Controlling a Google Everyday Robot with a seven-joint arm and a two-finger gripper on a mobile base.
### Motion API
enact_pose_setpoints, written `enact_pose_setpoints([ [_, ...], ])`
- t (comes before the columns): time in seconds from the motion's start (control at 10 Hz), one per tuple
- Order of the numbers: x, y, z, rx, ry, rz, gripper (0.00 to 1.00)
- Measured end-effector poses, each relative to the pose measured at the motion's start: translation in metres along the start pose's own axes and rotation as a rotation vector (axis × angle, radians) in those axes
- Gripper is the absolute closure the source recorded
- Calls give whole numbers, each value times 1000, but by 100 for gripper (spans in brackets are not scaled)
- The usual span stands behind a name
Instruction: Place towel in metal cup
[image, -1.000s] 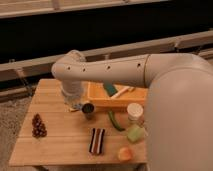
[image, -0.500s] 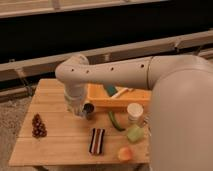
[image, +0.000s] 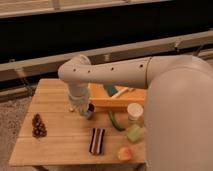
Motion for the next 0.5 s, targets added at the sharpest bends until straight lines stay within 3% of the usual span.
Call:
enact_pose_setpoints([
  [0.2,-5,-13,10,28,18,-4,95],
  [0.5,-15,-23,20,71,42,-26,67],
])
